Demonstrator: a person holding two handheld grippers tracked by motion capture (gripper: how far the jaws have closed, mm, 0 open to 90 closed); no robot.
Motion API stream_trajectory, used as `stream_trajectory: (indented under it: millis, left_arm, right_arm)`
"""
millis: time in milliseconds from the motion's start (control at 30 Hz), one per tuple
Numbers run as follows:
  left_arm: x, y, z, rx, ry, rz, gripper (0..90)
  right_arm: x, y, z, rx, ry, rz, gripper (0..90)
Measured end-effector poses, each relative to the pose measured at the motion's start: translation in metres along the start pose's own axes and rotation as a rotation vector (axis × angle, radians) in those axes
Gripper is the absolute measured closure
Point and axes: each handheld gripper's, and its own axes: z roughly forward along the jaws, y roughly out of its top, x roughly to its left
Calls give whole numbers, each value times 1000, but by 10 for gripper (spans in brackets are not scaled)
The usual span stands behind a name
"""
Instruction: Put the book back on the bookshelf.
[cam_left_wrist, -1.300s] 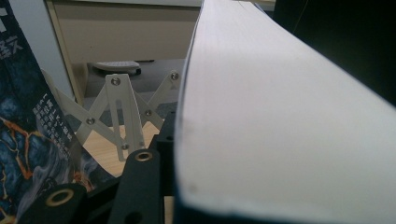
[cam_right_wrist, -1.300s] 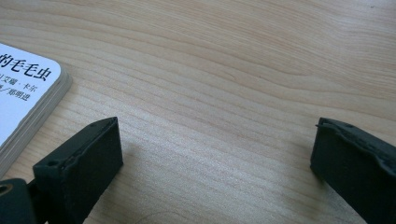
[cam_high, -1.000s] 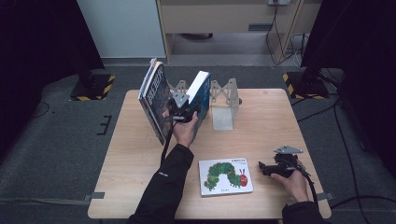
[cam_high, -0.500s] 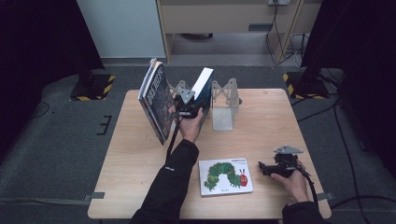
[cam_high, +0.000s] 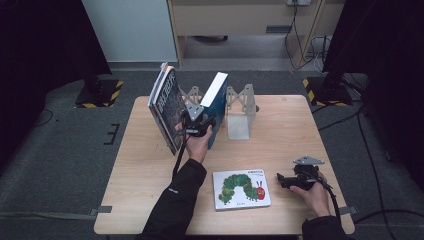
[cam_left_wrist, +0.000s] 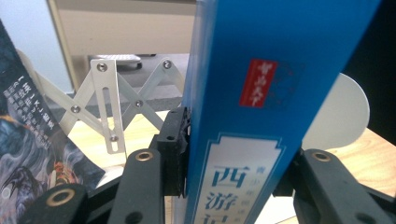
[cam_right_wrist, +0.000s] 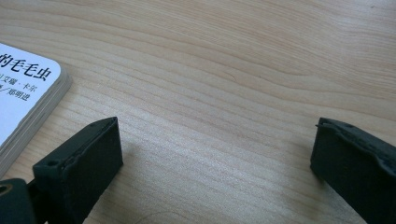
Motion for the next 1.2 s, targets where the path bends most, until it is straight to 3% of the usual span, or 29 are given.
stream_trajectory:
  millis: [200, 400, 667, 800, 1000, 1200]
  left_arm:
    - [-5, 2, 7, -6, 8, -43, 571]
    - [-14, 5, 15, -10, 18, -48, 567]
    - [-23, 7, 24, -19, 19, -11, 550]
    - [-22, 1, 17, -22, -15, 13, 508]
    - [-22, -15, 10, 9, -20, 54, 498]
    - [-27, -12, 13, 20, -1, 16, 537]
  right_arm:
    - [0, 0, 0, 0, 0, 0, 21]
    - [0, 0, 0, 0, 0, 0, 22]
    - [0, 0, 0, 0, 0, -1, 21]
    - [0, 0, 0, 0, 1, 0, 21]
    - [0, 0, 0, 0, 0, -1, 22]
    - [0, 0, 0, 0, 0, 0, 22]
